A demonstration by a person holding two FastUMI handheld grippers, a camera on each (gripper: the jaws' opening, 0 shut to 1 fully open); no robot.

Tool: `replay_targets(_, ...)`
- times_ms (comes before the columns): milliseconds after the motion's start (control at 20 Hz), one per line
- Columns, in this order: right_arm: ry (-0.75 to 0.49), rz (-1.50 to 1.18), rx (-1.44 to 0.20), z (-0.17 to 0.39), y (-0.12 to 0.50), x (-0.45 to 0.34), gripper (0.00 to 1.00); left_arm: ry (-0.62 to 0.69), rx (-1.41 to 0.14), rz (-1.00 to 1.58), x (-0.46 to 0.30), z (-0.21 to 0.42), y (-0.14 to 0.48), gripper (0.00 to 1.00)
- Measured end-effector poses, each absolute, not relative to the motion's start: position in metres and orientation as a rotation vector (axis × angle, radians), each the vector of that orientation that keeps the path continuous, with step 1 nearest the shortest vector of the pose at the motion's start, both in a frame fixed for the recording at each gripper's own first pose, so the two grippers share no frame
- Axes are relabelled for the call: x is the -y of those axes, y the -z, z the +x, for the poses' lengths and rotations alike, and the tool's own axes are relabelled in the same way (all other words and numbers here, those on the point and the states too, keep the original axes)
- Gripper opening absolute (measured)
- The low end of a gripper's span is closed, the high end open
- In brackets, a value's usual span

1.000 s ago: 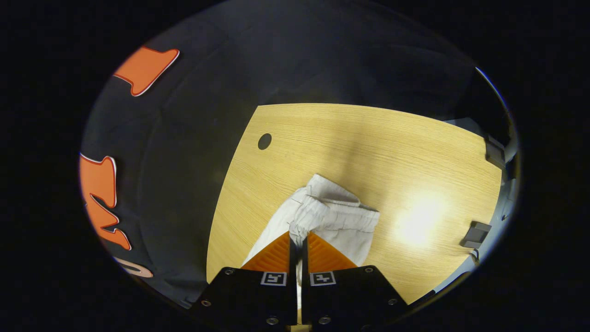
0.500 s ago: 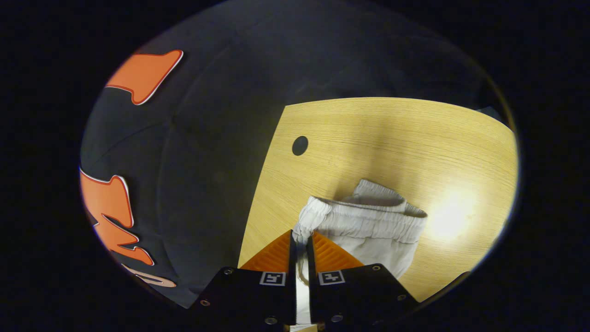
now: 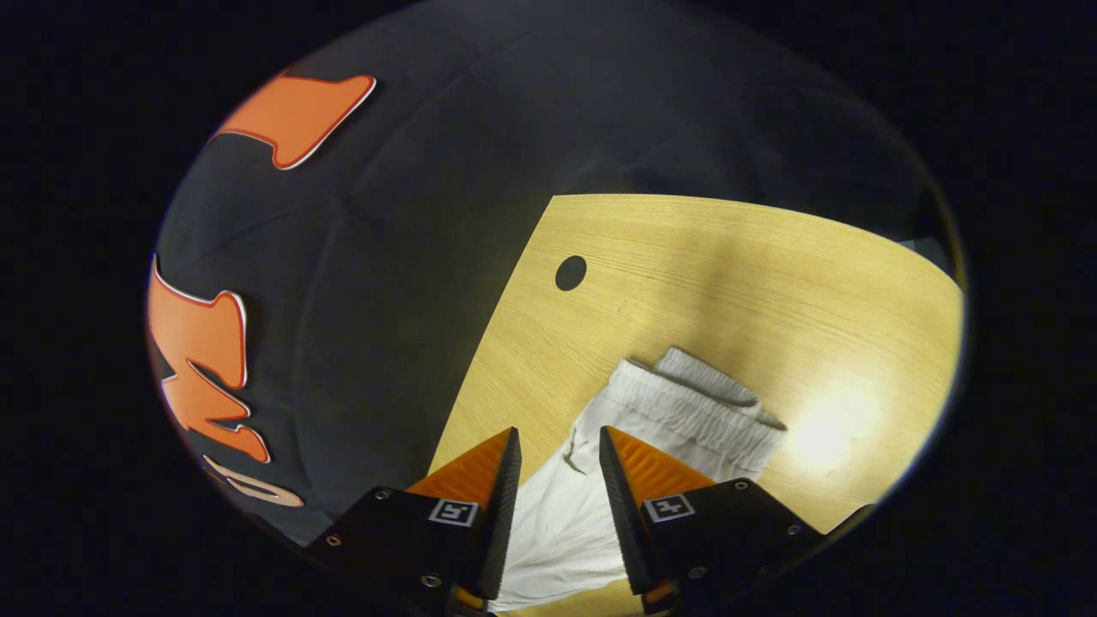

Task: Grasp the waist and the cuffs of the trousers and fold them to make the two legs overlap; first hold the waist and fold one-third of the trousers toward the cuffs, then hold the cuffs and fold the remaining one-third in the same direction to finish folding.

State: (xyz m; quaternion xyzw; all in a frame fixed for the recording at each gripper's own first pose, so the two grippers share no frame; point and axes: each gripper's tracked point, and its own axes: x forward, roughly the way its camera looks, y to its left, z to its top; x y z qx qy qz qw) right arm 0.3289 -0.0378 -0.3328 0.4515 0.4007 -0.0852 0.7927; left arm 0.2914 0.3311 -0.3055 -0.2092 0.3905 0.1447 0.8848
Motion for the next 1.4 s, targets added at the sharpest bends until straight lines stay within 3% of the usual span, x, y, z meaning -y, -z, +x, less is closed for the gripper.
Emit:
replay_targets(100,0.175,0.937,-0.870,0.320,0.335,0.044,0.71,-0.247,-0.837,-0.396,-0.312,0.288,0.300,1.00)
replay_targets(150,0.175,0.921,-0.882,0.314,0.338,0.047,0.70,-0.234,-0.854,-0.371,-0.305,0.285,0.298,0.94)
replay_targets(200,0.176,0.910,-0.897,0.308,0.341,0.051,0.82,-0.219,-0.852,-0.339,-0.298,0.285,0.294,0.98)
replay_targets(250,0.176,0.899,-0.911,0.303,0.344,0.054,0.86,-0.211,-0.856,-0.308,-0.293,0.285,0.290,1.00)
replay_targets(850,0.245,0.867,-1.045,0.252,0.406,0.082,0.96,-0.117,-0.901,-0.195,-0.215,0.239,0.278,0.99)
replay_targets(1400,0.215,0.905,-1.001,0.265,0.436,0.079,0.96,-0.005,-0.725,-0.039,-0.098,0.236,0.222,1.00)
